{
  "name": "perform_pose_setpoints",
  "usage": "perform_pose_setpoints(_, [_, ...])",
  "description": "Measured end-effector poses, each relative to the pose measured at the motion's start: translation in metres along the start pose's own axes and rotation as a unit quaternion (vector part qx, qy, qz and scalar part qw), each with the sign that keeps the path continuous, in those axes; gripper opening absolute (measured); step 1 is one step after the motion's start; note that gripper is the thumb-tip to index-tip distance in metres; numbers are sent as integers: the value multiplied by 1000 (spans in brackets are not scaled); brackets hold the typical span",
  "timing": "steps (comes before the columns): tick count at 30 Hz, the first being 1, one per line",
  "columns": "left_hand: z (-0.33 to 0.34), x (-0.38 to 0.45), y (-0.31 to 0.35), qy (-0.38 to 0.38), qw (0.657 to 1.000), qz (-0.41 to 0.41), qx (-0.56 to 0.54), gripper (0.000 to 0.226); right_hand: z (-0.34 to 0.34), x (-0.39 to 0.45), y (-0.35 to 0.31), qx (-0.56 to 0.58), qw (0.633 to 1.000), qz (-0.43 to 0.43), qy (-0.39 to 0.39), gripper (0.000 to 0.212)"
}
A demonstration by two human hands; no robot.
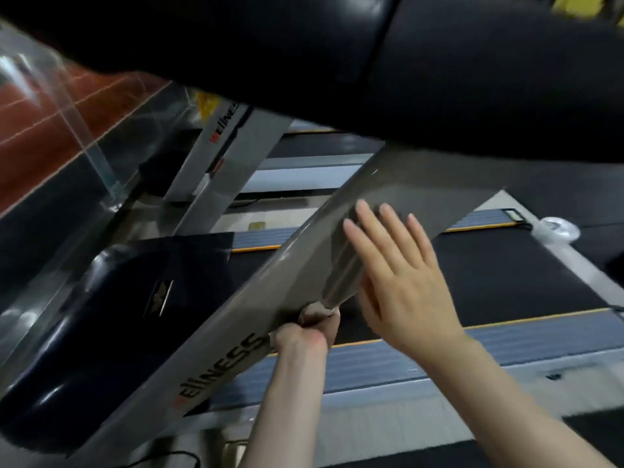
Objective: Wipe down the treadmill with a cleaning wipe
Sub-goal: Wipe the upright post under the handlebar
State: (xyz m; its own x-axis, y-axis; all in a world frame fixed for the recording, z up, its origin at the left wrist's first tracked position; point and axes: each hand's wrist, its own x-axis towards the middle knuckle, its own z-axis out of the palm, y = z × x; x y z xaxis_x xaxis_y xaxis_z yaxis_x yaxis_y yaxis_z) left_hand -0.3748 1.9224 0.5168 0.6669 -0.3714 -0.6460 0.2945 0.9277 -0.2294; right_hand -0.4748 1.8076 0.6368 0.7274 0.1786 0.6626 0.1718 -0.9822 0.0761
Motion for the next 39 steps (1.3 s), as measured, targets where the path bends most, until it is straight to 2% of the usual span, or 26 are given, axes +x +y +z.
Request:
perform_pose_setpoints(2, [13,-8,-21,45,998,-47,-6,40,-36,23,35,-60,998,2,17,63])
perform_pose_setpoints(4, [31,-20,-53,50,998,-36,7,51,-58,34,63,-114,992,-60,-7,59])
perform_pose_setpoints(6, [46,-43,-84,4,999,-50,8,55,-71,31,78,-110,982,-141,-62,56])
perform_pose_setpoints(8, [56,-63,-107,-28,998,-50,35,56,-88,22,86,-74,980,-161,-87,49])
perform_pose_setpoints(11, [69,-85,-136,-20,995,-50,83,52,-135,20,97,-25,995,-92,-15,44])
perform_pose_setpoints(14, [82,-105,-163,7,997,-11,72,49,-178,37,123,-32,998,-4,46,45])
perform_pose_setpoints(16, [93,-114,-180,25,999,-4,44,53,-190,50,148,-55,997,49,16,46])
perform_pose_setpoints(19, [104,-125,-199,32,999,-3,31,56,-191,68,190,-30,990,103,-92,52])
perform_pose_setpoints(22, [108,-127,-220,33,999,38,-6,49,-185,85,222,45,981,104,-157,49])
perform_pose_setpoints(29, [117,-124,-276,-12,996,88,-3,45,-181,105,263,103,970,67,-208,54])
perform_pose_setpoints(36, [131,-149,-318,-57,994,94,4,10,-173,106,275,137,971,34,-192,57])
perform_pose_setpoints(39, [133,-157,-331,-61,991,115,15,8,-171,106,279,146,970,26,-193,52])
